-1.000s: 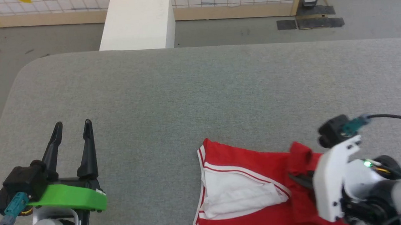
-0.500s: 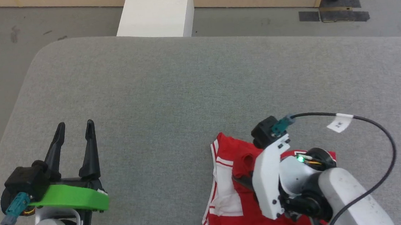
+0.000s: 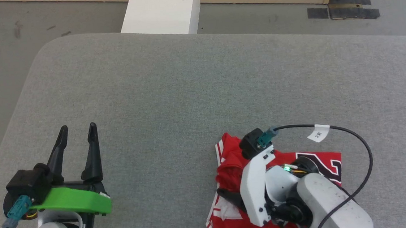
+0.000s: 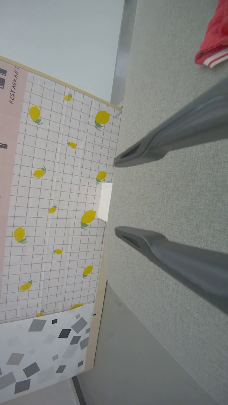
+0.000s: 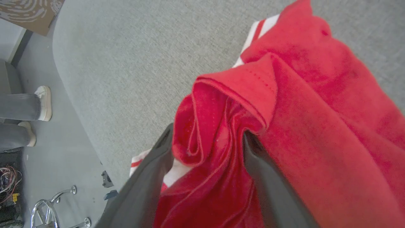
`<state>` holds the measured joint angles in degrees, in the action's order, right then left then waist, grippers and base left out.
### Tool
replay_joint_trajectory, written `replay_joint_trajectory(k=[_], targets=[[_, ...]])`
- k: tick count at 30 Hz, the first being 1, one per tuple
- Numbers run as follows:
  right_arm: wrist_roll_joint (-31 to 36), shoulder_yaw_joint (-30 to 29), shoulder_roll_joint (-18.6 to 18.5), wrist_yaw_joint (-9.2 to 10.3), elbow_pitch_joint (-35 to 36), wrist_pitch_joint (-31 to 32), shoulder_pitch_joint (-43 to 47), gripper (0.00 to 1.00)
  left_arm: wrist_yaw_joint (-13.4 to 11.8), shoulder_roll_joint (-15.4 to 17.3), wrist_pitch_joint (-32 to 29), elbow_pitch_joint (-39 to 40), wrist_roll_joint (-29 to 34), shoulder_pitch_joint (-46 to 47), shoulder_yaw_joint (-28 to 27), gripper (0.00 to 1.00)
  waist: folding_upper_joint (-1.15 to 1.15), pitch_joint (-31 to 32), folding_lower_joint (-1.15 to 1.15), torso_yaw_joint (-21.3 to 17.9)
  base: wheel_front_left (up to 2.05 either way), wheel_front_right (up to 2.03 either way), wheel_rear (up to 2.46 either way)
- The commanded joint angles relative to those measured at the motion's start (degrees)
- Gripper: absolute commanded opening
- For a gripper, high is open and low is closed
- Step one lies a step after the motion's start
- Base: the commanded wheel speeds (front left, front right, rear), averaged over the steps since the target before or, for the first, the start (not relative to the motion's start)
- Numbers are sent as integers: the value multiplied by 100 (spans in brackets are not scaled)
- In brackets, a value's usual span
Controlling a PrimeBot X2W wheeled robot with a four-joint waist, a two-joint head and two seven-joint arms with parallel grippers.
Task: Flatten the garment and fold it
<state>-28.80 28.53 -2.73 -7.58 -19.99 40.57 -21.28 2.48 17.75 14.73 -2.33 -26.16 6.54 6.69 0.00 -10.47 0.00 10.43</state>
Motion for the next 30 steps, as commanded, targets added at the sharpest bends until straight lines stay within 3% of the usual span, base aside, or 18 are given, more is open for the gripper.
replay_joint_trajectory(k=[1, 7, 11, 14, 17, 23, 30], targets=[[-132, 138, -16, 9, -32, -72, -99, 100, 37, -33, 27, -24, 71, 33, -21, 100, 0, 49, 0, -47, 0, 0, 0], [-738, 544, -16, 9, 549, -264, -391, 100, 41, -28, 27, -39, 89, -36, -66, 100, 0, 189, 0, -221, 0, 0, 0], [-724, 417, -16, 9, 1065, -440, -498, 100, 9, -9, 27, -22, 108, -130, -108, 100, 0, 307, 0, -432, 0, 0, 0], [-278, 23, -73, 9, 1452, -553, -432, 100, -26, -5, 27, 28, 122, -200, -154, 100, 0, 396, 0, -579, 0, 0, 0], [573, -648, -279, 9, 1887, -558, -143, 100, -62, -5, 27, 101, 143, -263, -207, 100, 0, 458, 0, -722, 0, 0, 0], [1744, -1885, -243, 9, 2654, -62, 965, 100, -86, 2, 27, 236, 180, -334, -271, 100, 0, 411, 0, -899, 0, 0, 0], [2244, -2449, -88, 9, 2737, 491, 2013, 100, -50, 3, 27, 263, 209, -276, -225, 100, 0, 249, 0, -919, 0, 0, 0]])
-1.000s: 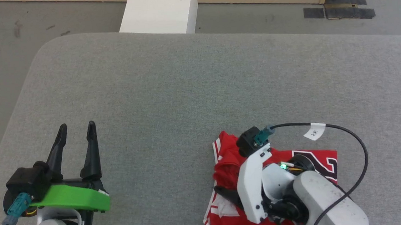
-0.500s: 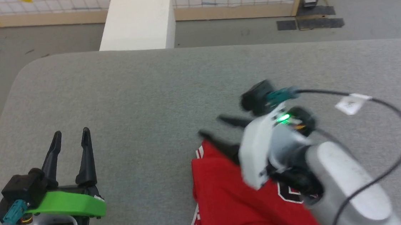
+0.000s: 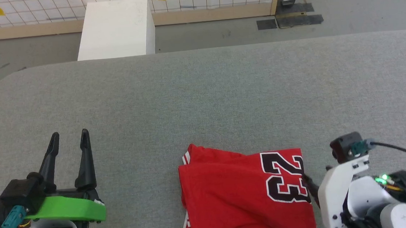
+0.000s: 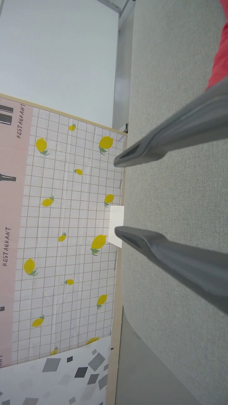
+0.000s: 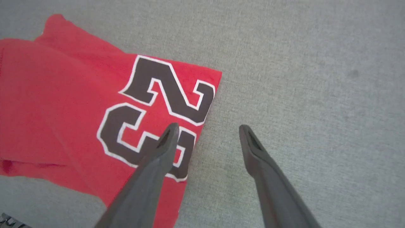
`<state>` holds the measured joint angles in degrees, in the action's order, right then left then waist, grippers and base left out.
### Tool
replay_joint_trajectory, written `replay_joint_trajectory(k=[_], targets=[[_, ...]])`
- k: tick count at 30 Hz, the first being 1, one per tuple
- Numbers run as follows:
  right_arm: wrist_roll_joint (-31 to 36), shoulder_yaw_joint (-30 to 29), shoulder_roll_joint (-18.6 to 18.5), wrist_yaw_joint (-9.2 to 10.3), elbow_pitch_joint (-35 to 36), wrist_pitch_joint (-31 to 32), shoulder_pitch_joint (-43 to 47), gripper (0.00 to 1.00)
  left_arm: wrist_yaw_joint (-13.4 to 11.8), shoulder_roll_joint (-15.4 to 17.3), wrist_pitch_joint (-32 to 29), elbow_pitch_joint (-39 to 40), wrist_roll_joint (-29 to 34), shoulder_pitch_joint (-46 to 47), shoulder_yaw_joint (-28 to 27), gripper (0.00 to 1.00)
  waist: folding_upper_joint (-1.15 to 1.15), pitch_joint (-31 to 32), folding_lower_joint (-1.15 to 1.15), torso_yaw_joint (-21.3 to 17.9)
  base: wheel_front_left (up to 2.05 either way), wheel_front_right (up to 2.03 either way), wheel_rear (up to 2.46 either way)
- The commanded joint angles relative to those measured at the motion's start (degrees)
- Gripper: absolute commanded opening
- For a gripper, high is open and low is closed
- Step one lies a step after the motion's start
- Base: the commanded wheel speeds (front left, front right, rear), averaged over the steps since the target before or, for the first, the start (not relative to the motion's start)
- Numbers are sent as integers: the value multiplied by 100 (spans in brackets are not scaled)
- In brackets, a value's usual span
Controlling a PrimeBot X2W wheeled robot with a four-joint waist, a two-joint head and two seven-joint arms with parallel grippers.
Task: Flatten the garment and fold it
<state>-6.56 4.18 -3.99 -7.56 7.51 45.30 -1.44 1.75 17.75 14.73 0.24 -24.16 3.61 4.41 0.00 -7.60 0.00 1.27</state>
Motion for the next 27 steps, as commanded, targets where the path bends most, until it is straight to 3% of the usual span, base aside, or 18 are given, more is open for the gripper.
replay_joint_trajectory(k=[1, 15, 16, 22, 27], targets=[[9, -37, 54, 8, -77, 50, 87, 100, 26, 0, 27, 2, 13, 25, 9, 100, 0, -51, 0, -2, 0, 0, 0], [-186, 338, 108, 8, -1458, -97, -127, 100, 86, -48, 27, -108, 21, 92, 86, 100, 0, -128, 0, 126, 0, 0, 0], [-221, 357, 109, 8, -1626, -112, -219, 0, 89, -58, 27, -121, 22, 82, 89, 100, 0, -113, 0, 132, 0, 0, 0], [-301, 548, -77, 8, -1556, -67, -473, 0, 38, -79, 27, -57, 3, -9, 5, 100, 0, -122, 0, -99, 0, 0, 0], [-473, 1269, -690, 8, -1379, 153, -893, 0, -33, -19, 27, 167, -23, -153, -219, 100, 0, -338, 0, -845, 0, 0, 0]])
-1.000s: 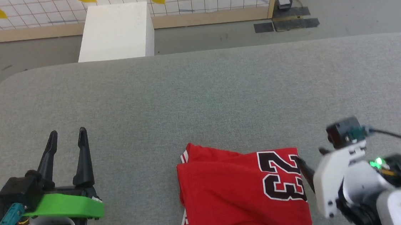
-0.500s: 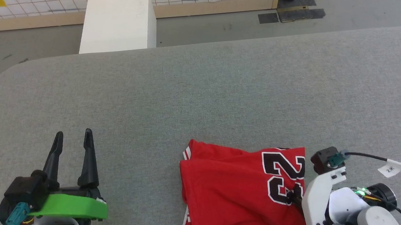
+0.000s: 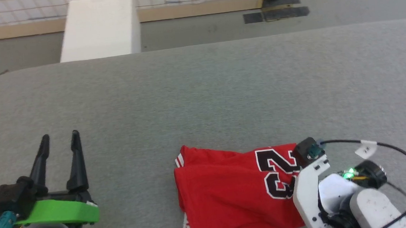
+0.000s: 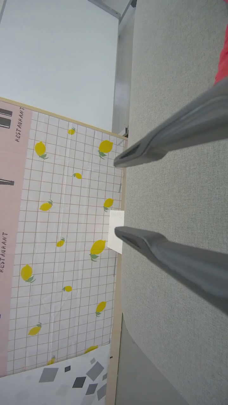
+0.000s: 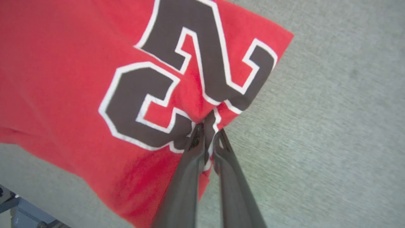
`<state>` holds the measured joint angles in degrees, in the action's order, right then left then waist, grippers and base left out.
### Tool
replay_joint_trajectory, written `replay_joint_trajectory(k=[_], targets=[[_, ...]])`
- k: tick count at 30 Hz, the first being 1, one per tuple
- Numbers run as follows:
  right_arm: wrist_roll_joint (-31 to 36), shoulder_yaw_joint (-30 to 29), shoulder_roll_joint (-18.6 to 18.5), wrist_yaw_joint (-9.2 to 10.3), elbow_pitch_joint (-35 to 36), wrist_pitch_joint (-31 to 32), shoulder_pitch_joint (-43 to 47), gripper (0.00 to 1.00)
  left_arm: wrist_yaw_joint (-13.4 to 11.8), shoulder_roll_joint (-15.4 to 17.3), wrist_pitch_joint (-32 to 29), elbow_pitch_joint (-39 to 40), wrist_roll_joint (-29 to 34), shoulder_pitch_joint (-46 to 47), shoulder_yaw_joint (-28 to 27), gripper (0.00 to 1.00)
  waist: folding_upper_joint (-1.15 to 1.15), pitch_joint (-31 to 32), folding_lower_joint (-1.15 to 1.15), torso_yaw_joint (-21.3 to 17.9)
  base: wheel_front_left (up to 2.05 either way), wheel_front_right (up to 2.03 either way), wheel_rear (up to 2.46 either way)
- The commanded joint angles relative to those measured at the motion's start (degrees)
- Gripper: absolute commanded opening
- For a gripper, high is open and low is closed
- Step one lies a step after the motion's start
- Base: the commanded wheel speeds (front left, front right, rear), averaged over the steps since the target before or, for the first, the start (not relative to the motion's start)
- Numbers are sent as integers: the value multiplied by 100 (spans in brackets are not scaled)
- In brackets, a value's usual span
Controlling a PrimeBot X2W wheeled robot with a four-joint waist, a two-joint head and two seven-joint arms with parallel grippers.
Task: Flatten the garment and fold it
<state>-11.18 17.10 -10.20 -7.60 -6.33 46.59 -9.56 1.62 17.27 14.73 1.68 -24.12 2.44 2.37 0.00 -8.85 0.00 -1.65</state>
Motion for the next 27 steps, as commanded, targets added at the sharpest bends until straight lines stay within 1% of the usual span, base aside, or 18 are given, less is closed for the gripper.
replay_joint_trajectory(k=[1, 3, 7, 11, 13, 16, 19, 23, 27], targets=[[-38, 154, -248, 11, 33, 70, -212, 0, -56, 41, 27, 80, -29, -69, -85, 100, 0, -266, 0, -764, 0, 0, 0], [-113, 468, -554, 11, 74, 147, -466, 0, -141, 50, 27, 213, -42, -146, -252, 100, 0, -380, 0, -1182, 0, 0, 0], [-310, 836, -1107, 11, 75, 192, -894, 0, -225, 60, 27, 397, -59, -229, -463, 100, 0, -581, 0, -1795, 0, 0, 0], [-452, 937, -1519, 11, 48, 101, -1297, 0, -271, 149, 25, 535, -64, -293, -623, 100, 0, -810, 0, -2213, 0, 0, 0], [-500, 884, -1661, 11, 12, 19, -1477, 0, -302, 202, 2, 625, -62, -298, -681, 100, 0, -947, 0, -2327, 0, 0, 0], [-530, 662, -1812, 11, -73, -83, -1700, 0, -333, 328, -83, 769, -57, -276, -775, 100, 0, -1202, 0, -2422, 0, 0, 0], [-476, 258, -1901, 11, -203, -231, -1900, 0, -353, 478, -204, 936, -32, -215, -845, 100, 0, -1477, 0, -2429, 0, 0, 0], [-330, -334, -1992, 11, -431, -430, -2075, 0, -360, 657, -358, 1162, -5, -123, -905, 100, 0, -1833, 0, -2335, 0, 0, 0], [-105, -1069, -1977, 11, -732, -541, -2152, 0, -359, 810, -515, 1376, 21, -33, -930, 100, 0, -2156, 0, -2187, 0, 0, 0]])
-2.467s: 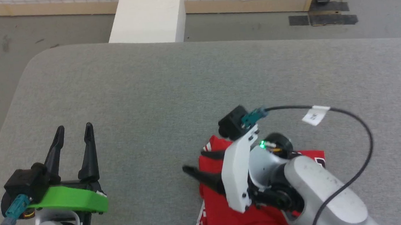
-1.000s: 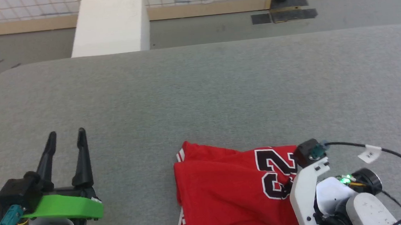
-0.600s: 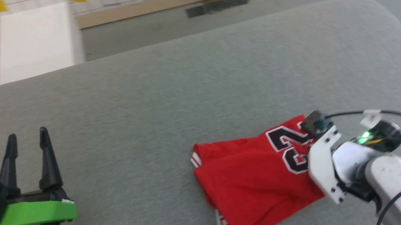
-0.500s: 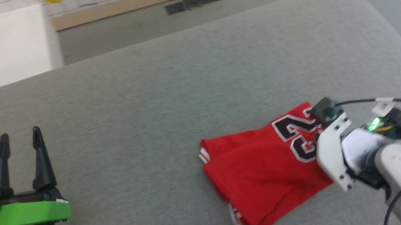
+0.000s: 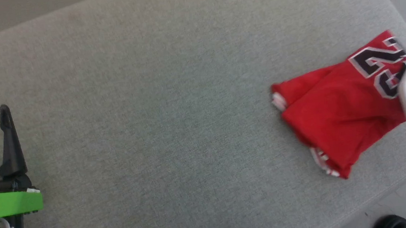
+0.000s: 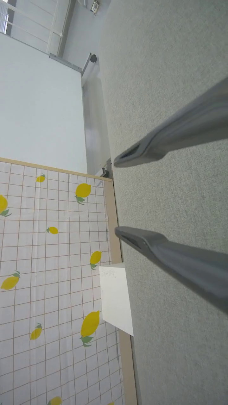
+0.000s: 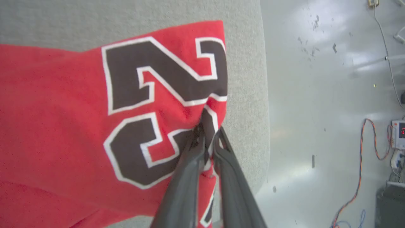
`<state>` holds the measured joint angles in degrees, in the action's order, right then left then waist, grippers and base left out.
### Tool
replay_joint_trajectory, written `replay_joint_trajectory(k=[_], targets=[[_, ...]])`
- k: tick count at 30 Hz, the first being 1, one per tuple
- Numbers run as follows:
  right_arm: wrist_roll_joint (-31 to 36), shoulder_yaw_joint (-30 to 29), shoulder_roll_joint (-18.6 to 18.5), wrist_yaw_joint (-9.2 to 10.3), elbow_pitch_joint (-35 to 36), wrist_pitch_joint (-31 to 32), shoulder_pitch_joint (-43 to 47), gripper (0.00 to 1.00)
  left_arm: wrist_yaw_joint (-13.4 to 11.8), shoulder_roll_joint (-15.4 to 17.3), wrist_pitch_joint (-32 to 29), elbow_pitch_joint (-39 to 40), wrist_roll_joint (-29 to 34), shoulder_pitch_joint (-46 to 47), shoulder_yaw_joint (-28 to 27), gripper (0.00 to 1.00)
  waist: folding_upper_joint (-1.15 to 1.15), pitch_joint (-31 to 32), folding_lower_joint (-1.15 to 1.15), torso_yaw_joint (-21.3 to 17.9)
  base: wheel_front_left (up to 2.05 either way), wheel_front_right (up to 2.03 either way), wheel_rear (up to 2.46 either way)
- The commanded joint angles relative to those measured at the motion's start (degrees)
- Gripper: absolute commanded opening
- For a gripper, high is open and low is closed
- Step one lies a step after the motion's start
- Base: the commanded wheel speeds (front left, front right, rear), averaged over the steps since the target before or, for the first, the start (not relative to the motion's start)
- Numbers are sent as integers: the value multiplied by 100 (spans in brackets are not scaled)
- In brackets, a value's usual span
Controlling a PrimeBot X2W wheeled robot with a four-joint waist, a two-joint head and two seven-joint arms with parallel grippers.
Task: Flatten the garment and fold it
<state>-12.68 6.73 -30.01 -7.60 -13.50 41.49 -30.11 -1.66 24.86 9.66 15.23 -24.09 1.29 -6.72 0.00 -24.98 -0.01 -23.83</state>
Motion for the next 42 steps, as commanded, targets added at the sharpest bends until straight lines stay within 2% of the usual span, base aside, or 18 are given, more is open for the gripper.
replay_joint_trajectory(k=[1, 11, 15, 16, 17, 22, 26, 30, 36, 42], targets=[[116, -229, 5, 11, -106, -59, -107, 0, -28, 92, -47, 72, 22, 113, -28, 100, 0, -624, 1, 77, 0, 0, 0], [1038, -2307, 216, 11, -737, -308, -222, 0, -56, 349, -278, 383, 49, 211, -130, 100, 0, -976, 1, 344, 0, 0, 0], [1374, -2898, 353, 11, -870, -360, -229, 0, -60, 363, -289, 392, 34, 179, -129, 100, 0, -939, 1, 398, 0, 0, 0], [1440, -3031, 394, 11, -885, -387, -229, 30, -60, 357, -288, 383, 32, 174, -115, 100, 0, -919, 1, 412, 0, 0, 0], [1531, -3159, 438, 11, -906, -403, -209, 100, -60, 346, -288, 366, 32, 172, -89, 100, 0, -892, 1, 431, 0, 0, 0], [1595, -3445, 515, 11, -743, -816, -130, 100, -49, 256, -224, 213, 23, 202, 53, 100, 0, -639, 1, 495, 0, 0, 0], [1165, -3168, 420, 11, -226, -1223, -163, 100, -36, 130, -89, -17, 5, 195, 178, 100, 0, -249, 1, 550, 0, 0, 0], [449, -2778, 468, 11, 566, -1727, -230, 100, -49, -68, 86, -305, -31, 166, 303, 100, 0, 266, 1, 676, 0, 0, 0], [-450, -2206, 940, 11, 1668, -2684, -245, 100, -77, -394, 293, -700, -40, 191, 515, 100, 0, 993, 1, 1066, 0, 0, 0], [-639, -1690, 1645, 11, 2182, -3480, 181, 100, -146, -690, 414, -942, -13, 161, 651, 100, 0, 1519, 1, 1520, 0, 0, 0]])
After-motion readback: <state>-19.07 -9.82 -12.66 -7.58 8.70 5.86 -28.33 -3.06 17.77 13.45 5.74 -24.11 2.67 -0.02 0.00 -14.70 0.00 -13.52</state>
